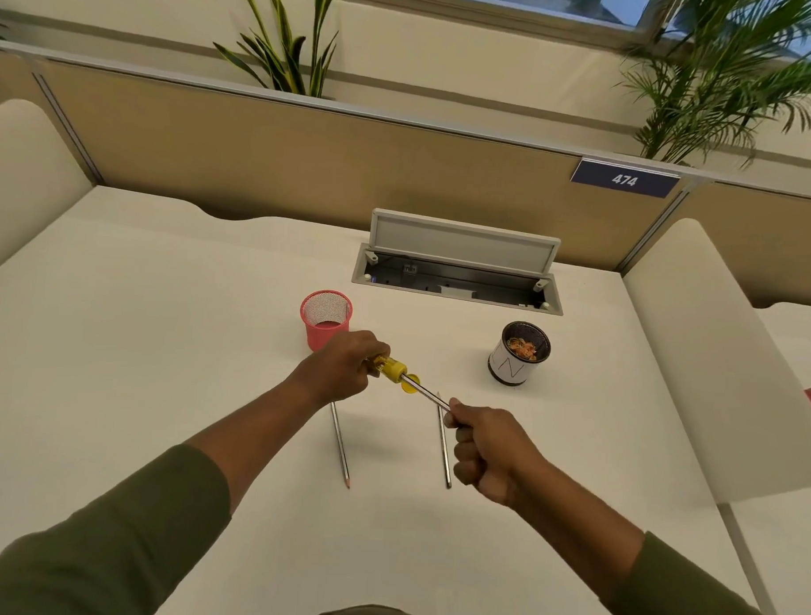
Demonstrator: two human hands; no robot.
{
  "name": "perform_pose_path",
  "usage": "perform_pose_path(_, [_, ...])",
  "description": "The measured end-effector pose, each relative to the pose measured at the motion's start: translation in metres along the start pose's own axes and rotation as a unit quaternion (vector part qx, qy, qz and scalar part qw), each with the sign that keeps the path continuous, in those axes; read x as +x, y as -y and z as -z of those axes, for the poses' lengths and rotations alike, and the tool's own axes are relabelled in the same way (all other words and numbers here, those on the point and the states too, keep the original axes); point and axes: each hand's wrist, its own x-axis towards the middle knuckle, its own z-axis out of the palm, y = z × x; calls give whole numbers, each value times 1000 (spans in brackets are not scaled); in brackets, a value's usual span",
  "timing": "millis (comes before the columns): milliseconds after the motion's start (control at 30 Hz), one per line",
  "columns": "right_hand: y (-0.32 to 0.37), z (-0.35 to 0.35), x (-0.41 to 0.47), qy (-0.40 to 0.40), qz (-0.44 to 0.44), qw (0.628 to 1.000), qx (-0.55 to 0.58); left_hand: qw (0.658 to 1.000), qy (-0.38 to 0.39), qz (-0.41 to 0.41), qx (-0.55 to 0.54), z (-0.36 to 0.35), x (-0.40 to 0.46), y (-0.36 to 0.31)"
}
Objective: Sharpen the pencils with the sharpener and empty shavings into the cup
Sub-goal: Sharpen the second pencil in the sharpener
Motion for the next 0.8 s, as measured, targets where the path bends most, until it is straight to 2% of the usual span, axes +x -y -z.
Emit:
perform_pose_path(33, [2, 1, -1, 19, -57, 997, 51, 1000, 1, -1, 3, 0, 0, -1])
perform_pose_path(100, [5, 2, 0, 38, -69, 996, 48, 1000, 7, 6, 4, -1, -1, -1])
perform_pose_path(167, [6, 2, -1, 26, -6, 999, -39, 999, 22, 24, 1, 1, -1, 1])
perform_pose_path(200, [5, 3, -2, 14, 54, 991, -122, 999, 31, 36, -3, 2, 0, 1])
perform_pose_path(233, [3, 4, -4, -5, 126, 966, -224, 998, 40, 47, -11, 3, 2, 2])
perform_pose_path(300, [-4, 7, -2, -49, 269, 875, -401, 996, 56, 65, -28, 7, 4, 4])
perform_pose_path(400, [-9, 16, 1, -58, 436, 719, -538, 994, 60, 76, -40, 12, 5, 5])
perform_pose_path(500, [-9, 33, 13, -45, 532, 554, -638, 992, 75, 82, -55, 14, 3, 2])
perform_pose_path(567, [-7, 40, 19, -60, 576, 477, -661, 993, 77, 71, -54, 12, 3, 0])
perform_pose_path(600, [-9, 40, 20, -70, 583, 458, -667, 994, 71, 66, -52, 10, 2, 0])
perform_pose_path(633, [-11, 40, 21, -82, 585, 456, -666, 995, 61, 63, -48, 8, 3, 0])
perform_pose_path(667, [-15, 38, 23, -91, 583, 471, -655, 996, 50, 62, -46, 6, 3, 1])
perform_pose_path(700, [-19, 35, 23, -93, 573, 507, -637, 996, 39, 61, -46, 4, 2, 2])
perform_pose_path(733, [-22, 31, 21, -93, 551, 561, -612, 997, 30, 58, -46, 1, 1, 2])
perform_pose_path(800, [-23, 17, 12, -106, 458, 714, -518, 998, 20, 47, -39, -2, -2, 2])
